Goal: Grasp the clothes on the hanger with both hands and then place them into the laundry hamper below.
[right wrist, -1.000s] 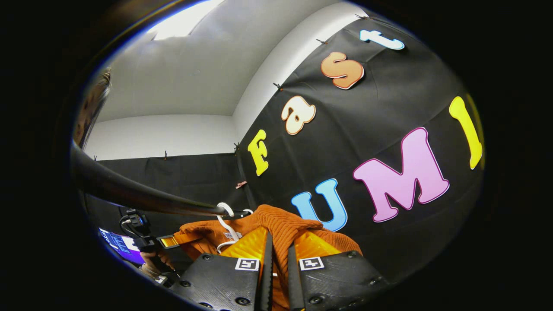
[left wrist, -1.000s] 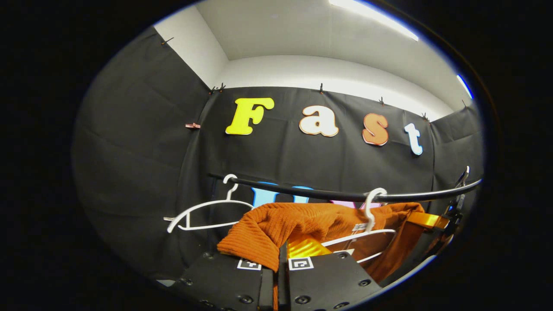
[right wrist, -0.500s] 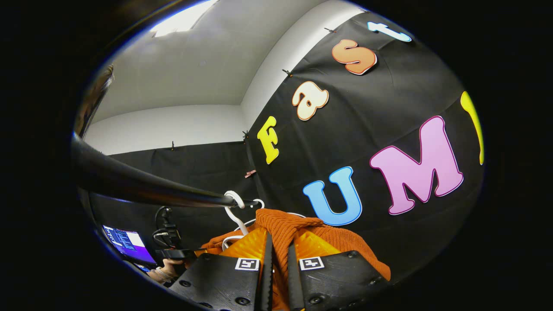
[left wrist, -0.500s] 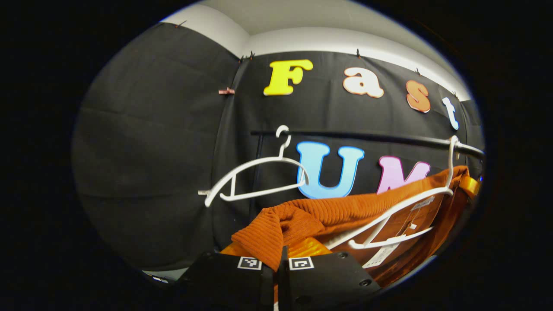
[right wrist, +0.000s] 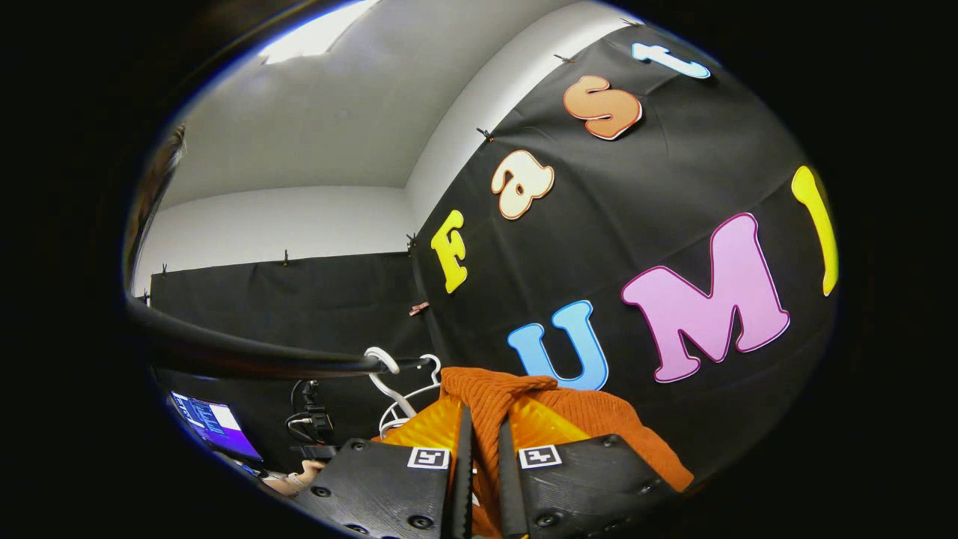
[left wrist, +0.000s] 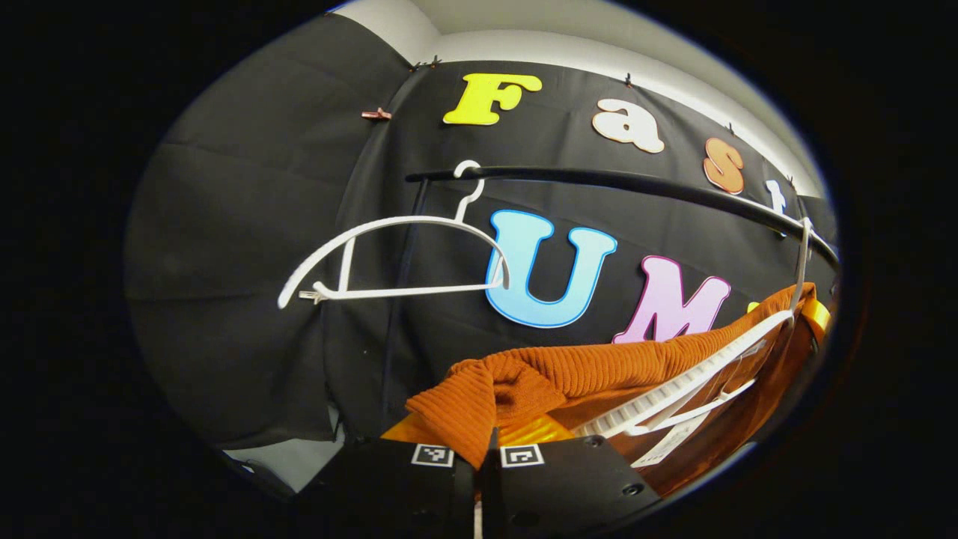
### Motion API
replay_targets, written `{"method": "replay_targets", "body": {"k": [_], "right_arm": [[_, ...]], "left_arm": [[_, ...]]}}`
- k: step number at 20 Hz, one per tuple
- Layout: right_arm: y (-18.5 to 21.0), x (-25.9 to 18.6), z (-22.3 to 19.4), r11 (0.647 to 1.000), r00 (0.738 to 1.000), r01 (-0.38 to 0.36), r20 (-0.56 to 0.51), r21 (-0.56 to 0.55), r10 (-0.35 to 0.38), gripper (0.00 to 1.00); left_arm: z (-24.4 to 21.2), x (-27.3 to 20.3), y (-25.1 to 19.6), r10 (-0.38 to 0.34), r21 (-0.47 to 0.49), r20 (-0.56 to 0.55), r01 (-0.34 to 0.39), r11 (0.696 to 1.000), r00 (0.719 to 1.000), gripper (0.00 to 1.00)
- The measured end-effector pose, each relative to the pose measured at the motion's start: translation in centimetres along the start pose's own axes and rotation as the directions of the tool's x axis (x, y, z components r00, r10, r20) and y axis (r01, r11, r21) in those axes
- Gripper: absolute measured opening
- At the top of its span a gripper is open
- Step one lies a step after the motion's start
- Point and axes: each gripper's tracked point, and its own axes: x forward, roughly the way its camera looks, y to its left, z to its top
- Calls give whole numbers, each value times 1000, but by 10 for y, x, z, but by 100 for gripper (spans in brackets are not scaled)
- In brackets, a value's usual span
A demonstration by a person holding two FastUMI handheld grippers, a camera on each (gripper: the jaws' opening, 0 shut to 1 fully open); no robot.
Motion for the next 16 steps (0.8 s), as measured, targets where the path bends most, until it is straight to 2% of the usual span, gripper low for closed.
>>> {"method": "replay_targets", "body": {"k": [3,4,5,6,7,9,12,16], "right_arm": [[-11,-4,3,1000,1000,26,11,-9,-25,19],[-15,-5,1,999,999,37,7,4,-37,19],[-15,-8,-2,999,999,42,0,16,-42,14],[-15,-10,-4,999,999,43,-3,23,-43,19],[-17,-12,-7,999,999,53,-10,14,-53,19],[-34,-15,-13,995,995,100,-26,-14,-100,19],[-52,-25,-17,985,985,173,-24,23,-173,19],[-98,-47,-23,947,947,318,-21,-29,-319,19]], "left_arm": [[-17,-3,-6,-11,70,-1,11,998,1000,6],[-28,-6,-8,-20,73,-15,21,997,1000,6],[-40,-10,-10,-26,65,-32,28,997,999,7],[-50,-16,-11,-31,52,-43,34,998,999,6],[-59,-22,-12,-34,33,-56,36,999,998,6],[-79,-32,-21,-47,13,-94,48,999,994,6],[-109,-41,-41,-70,1,-158,71,997,985,6],[-123,-49,-80,-133,18,-204,140,990,970,6]]}}
